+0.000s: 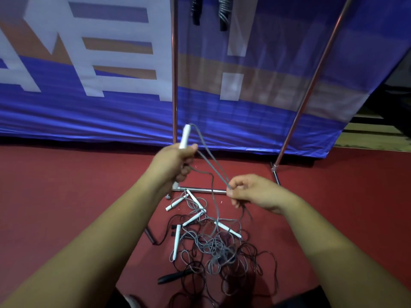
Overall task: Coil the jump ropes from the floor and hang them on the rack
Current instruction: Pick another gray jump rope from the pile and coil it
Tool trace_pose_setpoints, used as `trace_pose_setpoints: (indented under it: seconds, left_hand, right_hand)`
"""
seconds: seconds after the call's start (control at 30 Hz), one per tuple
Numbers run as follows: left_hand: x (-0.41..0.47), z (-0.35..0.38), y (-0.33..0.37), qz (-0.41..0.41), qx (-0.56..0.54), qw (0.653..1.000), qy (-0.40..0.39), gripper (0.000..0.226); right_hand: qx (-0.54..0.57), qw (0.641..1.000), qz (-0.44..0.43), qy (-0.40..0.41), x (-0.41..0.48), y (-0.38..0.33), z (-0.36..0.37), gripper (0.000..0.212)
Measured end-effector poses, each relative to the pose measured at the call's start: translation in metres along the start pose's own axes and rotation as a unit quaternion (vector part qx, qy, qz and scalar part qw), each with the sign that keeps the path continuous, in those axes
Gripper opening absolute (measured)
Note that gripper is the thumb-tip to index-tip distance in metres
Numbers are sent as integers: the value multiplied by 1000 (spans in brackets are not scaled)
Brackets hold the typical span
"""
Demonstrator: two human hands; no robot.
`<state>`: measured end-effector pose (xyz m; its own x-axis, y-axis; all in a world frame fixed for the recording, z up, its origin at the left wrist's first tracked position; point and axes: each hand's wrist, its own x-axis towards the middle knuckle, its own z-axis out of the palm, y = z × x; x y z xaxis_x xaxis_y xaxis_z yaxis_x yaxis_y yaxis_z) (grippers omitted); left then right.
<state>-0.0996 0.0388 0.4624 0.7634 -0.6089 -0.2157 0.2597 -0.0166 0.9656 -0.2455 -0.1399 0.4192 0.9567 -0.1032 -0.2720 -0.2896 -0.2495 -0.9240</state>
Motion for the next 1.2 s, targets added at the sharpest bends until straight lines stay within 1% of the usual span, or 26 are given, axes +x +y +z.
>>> trace_pose_setpoints:
  seconds: [0.07,0.1,0.13,0.17,0.23,0.3,0.37,0.4,0.47,0.5,0.53,0.57,0.6,0.63,0.67,0.7,0.77,0.83,0.9,0.97,1.0,1.03,1.1,1.13,1.17,1.2]
  left_hand:
    - [4,-15,4,12,-30,998,55,24]
    - [6,-21,4,23,-14,996,82,23]
    - [7,-26,2,34,35,994,103,21]
    - [7,-28,0,39,101,987,117,17]
    - [7,-28,-6,19,208,971,117,3]
    - [8,-26,-10,-7,262,959,104,14]
    - [4,-22,-7,2,274,957,95,16]
    - [2,-19,-4,10,258,964,69,15]
    - [-5,-10,-3,3,187,982,-26,15]
    - [-10,-3,-4,-11,159,984,-79,16]
    - [-15,2,-6,-27,153,979,-128,18]
    - [-18,7,-8,-39,174,970,-166,21]
    - [-21,11,-10,-45,209,959,-188,26]
    - [-22,14,-9,-43,230,954,-189,29]
    - [-22,15,-8,-36,224,958,-177,30]
    - [-20,15,-6,-26,193,968,-157,30]
    - [-14,13,-2,-5,120,986,-113,29]
    - [-9,10,0,14,77,995,-68,28]
    - [-3,1,1,20,35,999,-16,28]
    - [3,-11,4,18,9,999,31,29]
    - [6,-17,5,21,14,999,45,29]
    - [7,-22,5,27,29,998,52,30]
    - [10,-31,3,32,71,994,72,30]
    - [11,-36,1,35,113,989,93,28]
    - [12,-40,0,41,184,974,122,25]
    - [13,-44,-2,55,277,947,150,21]
  right_hand:
    - [-76,992,88,-43,-1,19,-8,16]
    - [-115,984,126,-52,0,26,-12,17]
    - [-145,978,143,-47,0,31,-15,19]
    - [-162,977,136,-25,2,33,-17,21]
    - [-167,981,81,48,3,23,-20,27]
    - [-163,979,21,118,3,7,-19,31]
    - [-154,979,-24,132,2,-8,-11,28]
    - [-146,981,-42,121,1,-15,-4,25]
    - [-121,985,-78,96,0,-27,10,20]
    - [-99,986,-94,93,0,-32,15,19]
    - [-72,987,-105,99,0,-36,18,19]
    - [-48,986,-111,111,1,-39,19,19]
    - [-33,985,-112,124,1,-41,17,19]
    - [-30,985,-108,133,2,-41,14,21]
    - [-38,985,-99,133,2,-39,11,22]
    - [-52,987,-87,125,2,-37,8,24]
    - [-84,991,-59,88,3,-30,5,25]
    - [-111,991,-35,58,8,-17,0,25]
    - [-155,987,13,47,12,-1,-11,24]
    - [-210,974,86,26,11,14,-26,22]
    - [-224,968,109,19,10,19,-32,21]
    - [-229,966,115,27,9,23,-38,21]
    - [-207,972,69,92,9,23,-44,20]
    - [-174,975,29,137,9,20,-44,18]
    - [-129,976,-7,175,9,15,-43,14]
    - [-90,975,-31,199,8,8,-40,11]
